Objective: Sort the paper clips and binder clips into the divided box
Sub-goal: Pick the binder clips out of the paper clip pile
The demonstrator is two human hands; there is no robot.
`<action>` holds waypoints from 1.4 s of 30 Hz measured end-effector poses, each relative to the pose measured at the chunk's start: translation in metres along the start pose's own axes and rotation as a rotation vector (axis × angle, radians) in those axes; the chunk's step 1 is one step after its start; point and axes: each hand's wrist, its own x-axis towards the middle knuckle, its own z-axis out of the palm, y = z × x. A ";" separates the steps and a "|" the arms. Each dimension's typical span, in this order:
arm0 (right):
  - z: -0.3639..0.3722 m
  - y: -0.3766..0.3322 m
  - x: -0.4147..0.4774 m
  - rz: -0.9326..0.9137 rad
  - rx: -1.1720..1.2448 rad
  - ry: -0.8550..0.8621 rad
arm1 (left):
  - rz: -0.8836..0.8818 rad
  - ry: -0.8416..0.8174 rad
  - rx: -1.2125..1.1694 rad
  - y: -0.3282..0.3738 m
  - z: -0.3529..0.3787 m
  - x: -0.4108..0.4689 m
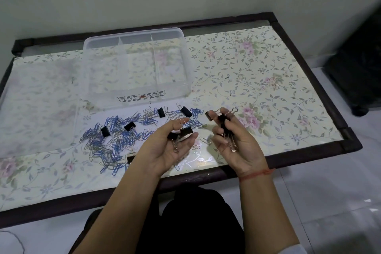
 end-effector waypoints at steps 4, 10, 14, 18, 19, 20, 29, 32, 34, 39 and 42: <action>0.004 -0.011 0.001 -0.158 -0.180 0.265 | 0.000 0.013 -0.167 -0.012 0.025 0.011; -0.005 -0.028 0.003 -0.446 -0.168 0.605 | 0.083 -0.055 -0.058 -0.042 0.087 0.034; -0.018 -0.026 0.003 -0.469 -0.397 0.741 | 0.129 -0.137 0.140 -0.062 0.101 0.040; -0.014 -0.015 0.002 -0.505 -0.522 0.740 | 0.098 -0.229 0.206 -0.069 0.106 0.039; -0.013 -0.013 0.003 -0.515 -0.540 0.741 | 0.087 -0.233 0.193 -0.070 0.107 0.037; -0.012 -0.011 0.003 -0.533 -0.561 0.741 | 0.086 -0.224 0.174 -0.070 0.107 0.036; -0.002 -0.010 0.001 -0.809 -0.915 0.817 | 0.661 0.300 0.419 -0.060 0.088 0.023; 0.002 -0.001 0.006 -0.806 -1.063 0.733 | 0.816 0.377 0.617 -0.047 0.071 0.019; 0.006 0.007 0.012 -0.760 -1.261 0.657 | 0.910 0.463 0.836 -0.034 0.053 0.024; 0.020 0.022 0.036 -0.604 -1.649 0.488 | 0.994 0.515 1.364 -0.012 0.023 0.049; 0.021 0.024 0.047 -0.519 -1.717 0.497 | 0.950 0.468 1.476 -0.006 0.020 0.059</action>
